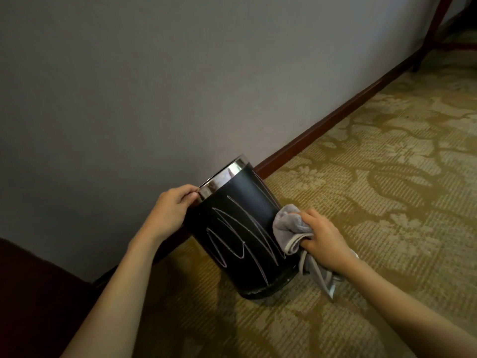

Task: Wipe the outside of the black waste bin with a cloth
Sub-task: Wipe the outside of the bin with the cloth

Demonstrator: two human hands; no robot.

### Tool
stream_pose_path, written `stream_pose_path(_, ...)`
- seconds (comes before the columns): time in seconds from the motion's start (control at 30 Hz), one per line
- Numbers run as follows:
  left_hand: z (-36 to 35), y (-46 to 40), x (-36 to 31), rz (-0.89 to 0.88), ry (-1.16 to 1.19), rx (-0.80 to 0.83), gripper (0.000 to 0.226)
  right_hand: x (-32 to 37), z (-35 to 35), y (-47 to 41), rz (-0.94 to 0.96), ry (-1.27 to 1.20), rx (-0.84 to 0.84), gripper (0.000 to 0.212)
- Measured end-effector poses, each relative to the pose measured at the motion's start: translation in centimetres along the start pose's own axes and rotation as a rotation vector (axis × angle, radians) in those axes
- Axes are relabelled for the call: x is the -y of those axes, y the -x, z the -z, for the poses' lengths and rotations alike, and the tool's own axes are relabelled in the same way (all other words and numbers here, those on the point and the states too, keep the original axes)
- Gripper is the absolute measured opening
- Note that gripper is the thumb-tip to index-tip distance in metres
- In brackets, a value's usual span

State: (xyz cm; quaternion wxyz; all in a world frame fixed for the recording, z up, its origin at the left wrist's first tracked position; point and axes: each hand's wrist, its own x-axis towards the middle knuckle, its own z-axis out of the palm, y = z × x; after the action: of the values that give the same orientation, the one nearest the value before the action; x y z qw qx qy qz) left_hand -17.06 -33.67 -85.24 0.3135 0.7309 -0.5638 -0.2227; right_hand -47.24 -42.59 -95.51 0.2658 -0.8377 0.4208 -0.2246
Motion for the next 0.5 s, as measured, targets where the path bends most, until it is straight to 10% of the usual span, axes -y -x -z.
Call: stream_pose_path(0.5,-3.2,-1.8,-1.8,0.040,-0.060,-0.159,0.031,-2.0,1.8,3.2,-0.134,0.289,0.258,0.032)
